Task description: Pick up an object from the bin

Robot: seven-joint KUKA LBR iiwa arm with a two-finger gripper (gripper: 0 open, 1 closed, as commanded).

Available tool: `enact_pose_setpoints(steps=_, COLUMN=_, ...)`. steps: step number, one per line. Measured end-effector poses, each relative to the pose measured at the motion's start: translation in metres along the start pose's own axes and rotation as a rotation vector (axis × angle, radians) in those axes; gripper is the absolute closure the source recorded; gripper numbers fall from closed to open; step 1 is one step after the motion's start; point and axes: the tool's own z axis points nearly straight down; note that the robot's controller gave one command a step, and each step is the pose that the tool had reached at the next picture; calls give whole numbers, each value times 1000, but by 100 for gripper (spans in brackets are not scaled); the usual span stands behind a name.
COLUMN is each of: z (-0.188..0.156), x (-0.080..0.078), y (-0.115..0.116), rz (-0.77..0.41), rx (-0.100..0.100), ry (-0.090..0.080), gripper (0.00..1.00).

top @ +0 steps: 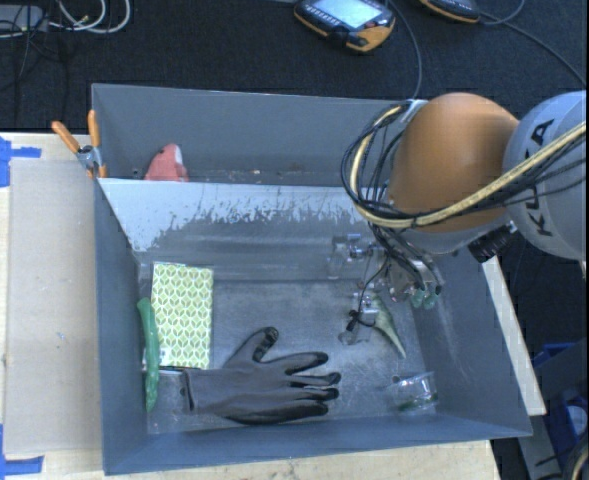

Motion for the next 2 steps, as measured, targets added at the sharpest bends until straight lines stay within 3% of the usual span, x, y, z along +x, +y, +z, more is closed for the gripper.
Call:
enact_pose_setpoints(steps=1, z=-5, x=-1, y=0, rz=1, rx=0, ry=-8, gripper=0)
enact_pose_setpoints(steps=2, z=60, x=29, y=5, rz=-68, rx=0, ry=-8, gripper=0)
